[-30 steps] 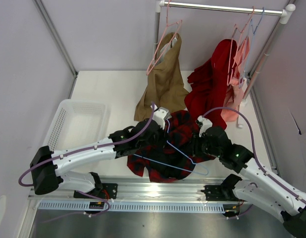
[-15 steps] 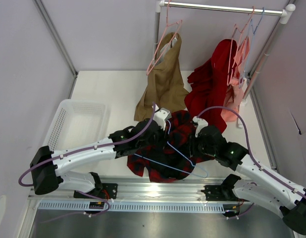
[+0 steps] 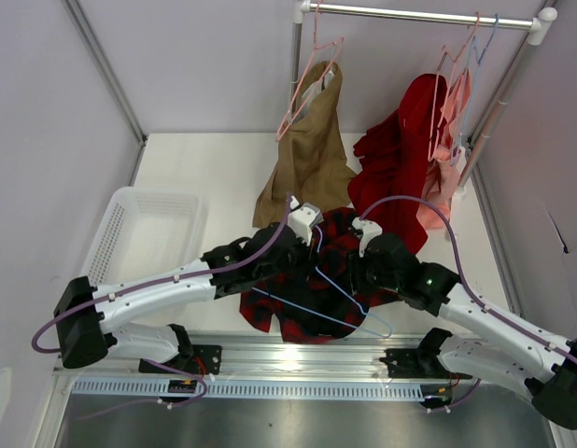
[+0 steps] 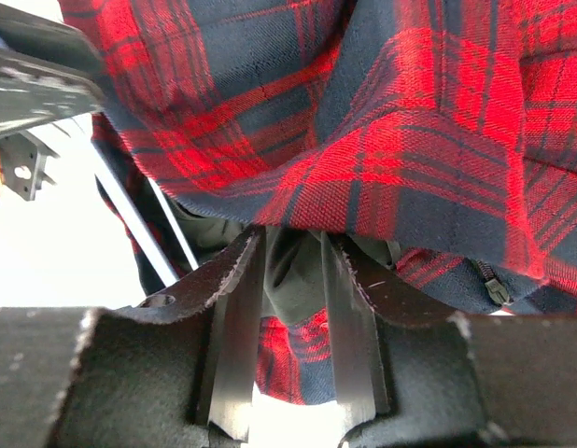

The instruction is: Place the skirt on the hanger

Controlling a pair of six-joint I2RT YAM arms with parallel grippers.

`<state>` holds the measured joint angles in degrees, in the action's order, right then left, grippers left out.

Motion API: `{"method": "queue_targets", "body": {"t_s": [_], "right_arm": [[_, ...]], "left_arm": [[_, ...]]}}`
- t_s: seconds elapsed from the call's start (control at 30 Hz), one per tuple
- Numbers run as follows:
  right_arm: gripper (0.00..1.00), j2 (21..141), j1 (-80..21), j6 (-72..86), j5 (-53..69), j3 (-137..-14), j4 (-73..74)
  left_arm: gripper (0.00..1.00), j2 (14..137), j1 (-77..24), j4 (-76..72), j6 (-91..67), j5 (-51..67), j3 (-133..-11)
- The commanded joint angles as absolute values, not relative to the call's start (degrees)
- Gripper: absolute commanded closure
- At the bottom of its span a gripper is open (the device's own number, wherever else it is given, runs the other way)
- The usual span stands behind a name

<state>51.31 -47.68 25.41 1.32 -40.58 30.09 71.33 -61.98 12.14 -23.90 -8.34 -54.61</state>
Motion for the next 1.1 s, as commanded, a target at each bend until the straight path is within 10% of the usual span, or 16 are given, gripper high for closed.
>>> {"method": "queue_targets", "body": {"t_s": [0.0,1.07], "right_arm": [[0.64,52.2,-48.34,24.43,0.09,-42.54,28.65],[0.62,58.18,-52.47,22.76,-10.19,-42.36,27.33]], "left_arm": [[1.0,69.26,-62.05,10.63,-22.5,-8.0,-55.9],[1.0,70.22,-61.96,11.51,-22.24,-7.47,-57.39]]}}
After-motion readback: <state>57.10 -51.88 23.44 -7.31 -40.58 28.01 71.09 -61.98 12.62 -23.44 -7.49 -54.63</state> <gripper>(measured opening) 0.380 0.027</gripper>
